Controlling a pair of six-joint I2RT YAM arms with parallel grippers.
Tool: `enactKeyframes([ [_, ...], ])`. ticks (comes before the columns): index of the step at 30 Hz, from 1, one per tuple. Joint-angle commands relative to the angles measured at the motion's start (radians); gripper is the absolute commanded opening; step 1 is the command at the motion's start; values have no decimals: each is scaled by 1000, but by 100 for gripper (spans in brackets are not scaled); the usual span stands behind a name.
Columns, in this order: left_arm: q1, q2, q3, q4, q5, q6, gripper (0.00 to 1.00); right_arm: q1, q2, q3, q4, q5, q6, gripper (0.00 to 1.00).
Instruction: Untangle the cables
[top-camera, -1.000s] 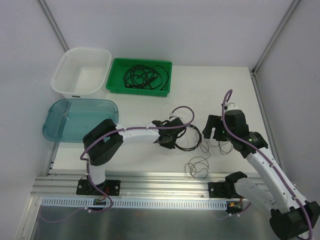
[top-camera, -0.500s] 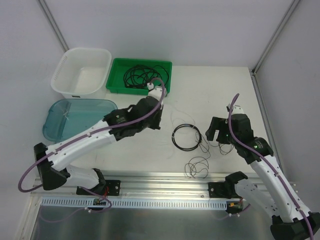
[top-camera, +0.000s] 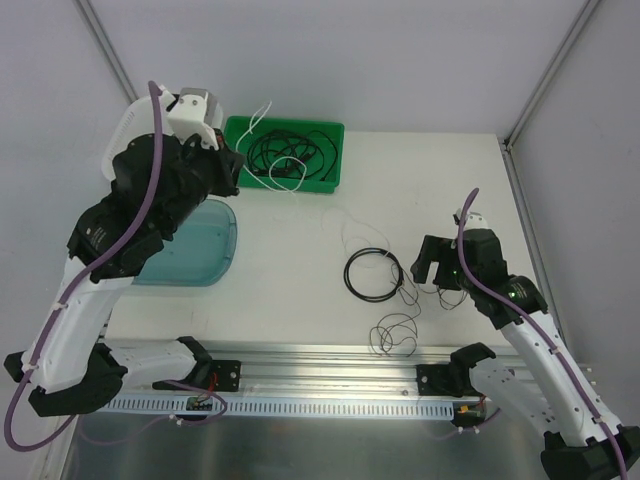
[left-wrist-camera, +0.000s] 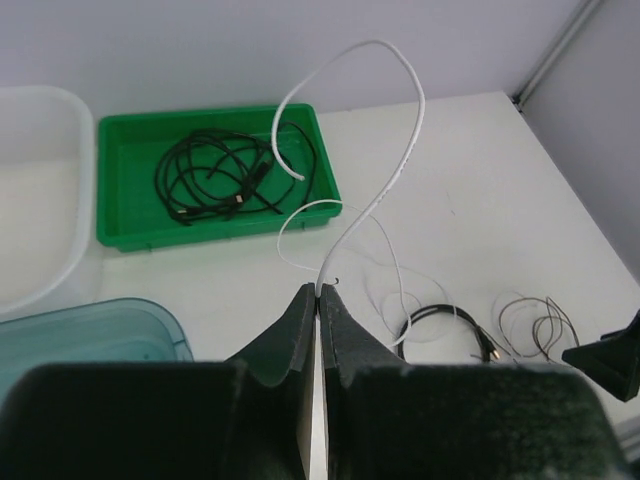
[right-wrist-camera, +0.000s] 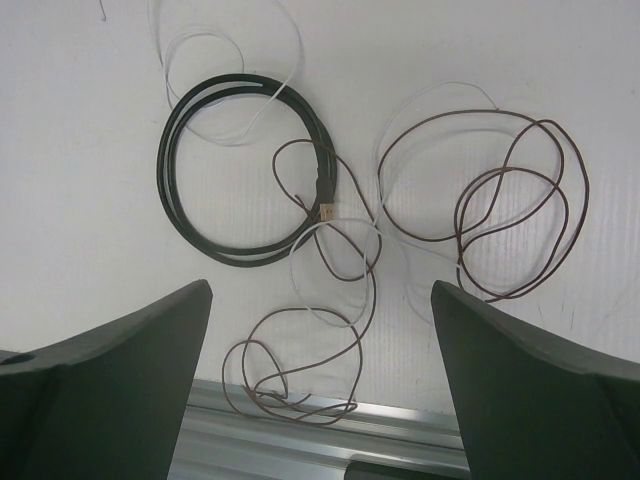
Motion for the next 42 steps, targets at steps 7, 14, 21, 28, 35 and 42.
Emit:
enactKeyframes([
  [7, 151, -27, 53, -101, -284, 152, 0, 0, 9, -18, 0, -17, 19, 97],
  [14, 395, -117, -136, -108, -273, 72, 0, 2, 6, -27, -2, -17, 11, 97],
  [21, 554, -185, -340, -27, -354, 43, 0, 0, 13, -31, 9, -35, 8, 97],
  [28, 801, -180, -674, 202, -146, 21, 0, 0, 15, -22, 15, -67, 14, 97],
  [35, 855, -133, -722, 225, -73, -14, 58, 0, 16, -27, 3, -86, 0, 97],
  [42, 857, -244, -765, 173, 166, -69, 99, 2, 104, 1, 30, -138, -3, 97],
])
